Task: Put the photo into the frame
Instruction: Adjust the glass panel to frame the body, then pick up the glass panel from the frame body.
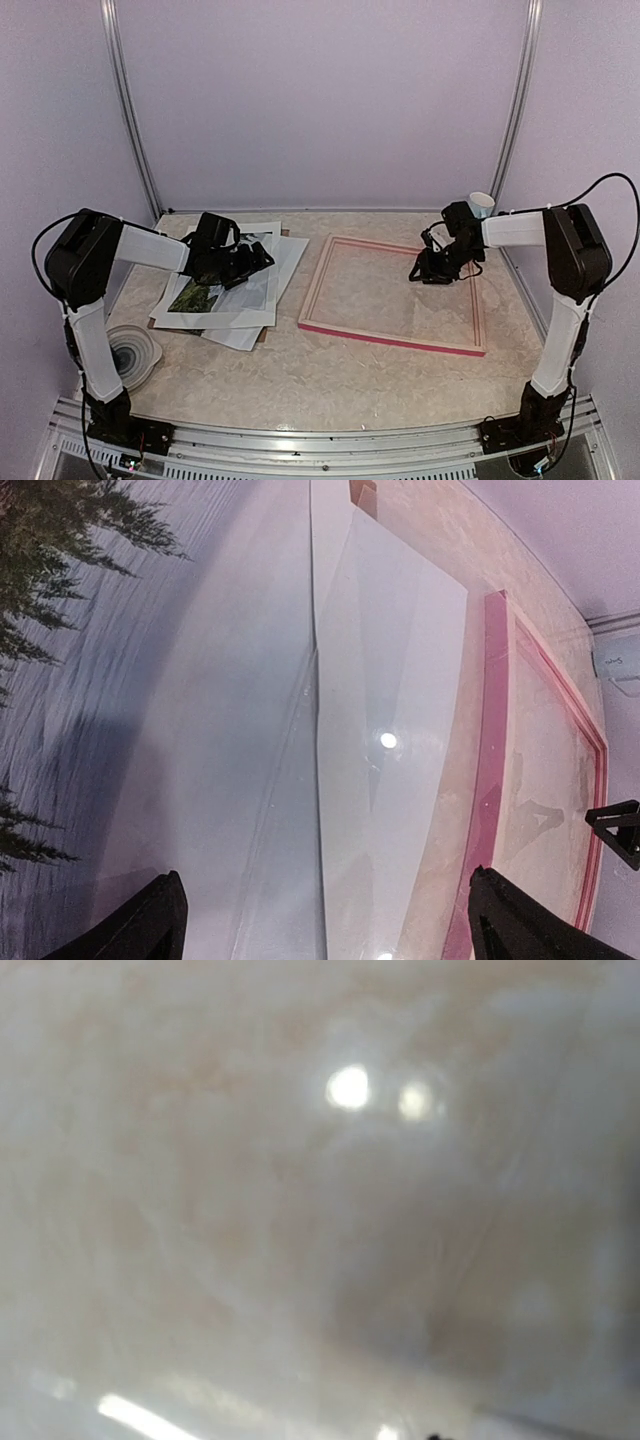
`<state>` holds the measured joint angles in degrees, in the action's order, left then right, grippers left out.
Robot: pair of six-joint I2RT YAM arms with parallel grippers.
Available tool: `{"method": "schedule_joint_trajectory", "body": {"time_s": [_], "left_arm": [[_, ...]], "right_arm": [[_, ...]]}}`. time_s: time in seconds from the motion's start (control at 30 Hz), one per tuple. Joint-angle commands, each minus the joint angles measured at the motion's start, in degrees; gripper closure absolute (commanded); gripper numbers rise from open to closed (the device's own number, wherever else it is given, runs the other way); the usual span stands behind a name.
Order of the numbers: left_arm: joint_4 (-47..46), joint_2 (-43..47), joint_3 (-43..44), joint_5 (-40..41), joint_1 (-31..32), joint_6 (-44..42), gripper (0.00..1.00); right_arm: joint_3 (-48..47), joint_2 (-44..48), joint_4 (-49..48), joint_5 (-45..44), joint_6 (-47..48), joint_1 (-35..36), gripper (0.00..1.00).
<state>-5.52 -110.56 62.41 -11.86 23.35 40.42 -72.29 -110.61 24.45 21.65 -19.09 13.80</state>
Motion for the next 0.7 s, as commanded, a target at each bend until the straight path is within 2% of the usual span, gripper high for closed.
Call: {"method": "schedule_joint_trajectory", "body": {"time_s": [0.0, 0.1, 0.33, 0.67], "left_arm": [[0.50, -1.22, 1.92, -0.53, 0.25, -0.88, 0.04], [0.51, -1.40, 1.91, -0.62, 0.20, -0.91, 0.04], [0.58, -1.25, 1.92, -0.41, 0.45, -1.00, 0.04], [0.86, -1.67, 2.06, -0.31, 1.22, -1.31, 0.04]], "right_arm": [[3.29, 4.89, -0.28, -0.70, -1.74, -0.62, 0.52], [6.98, 7.57, -2.87, 0.95, -4.68, -1.21, 0.49], [21.35, 13.85, -18.94, 9.70, -18.71, -2.20, 0.48], [30.85, 17.18, -27.80, 11.18, -28.35, -0.71, 0.48]]}}
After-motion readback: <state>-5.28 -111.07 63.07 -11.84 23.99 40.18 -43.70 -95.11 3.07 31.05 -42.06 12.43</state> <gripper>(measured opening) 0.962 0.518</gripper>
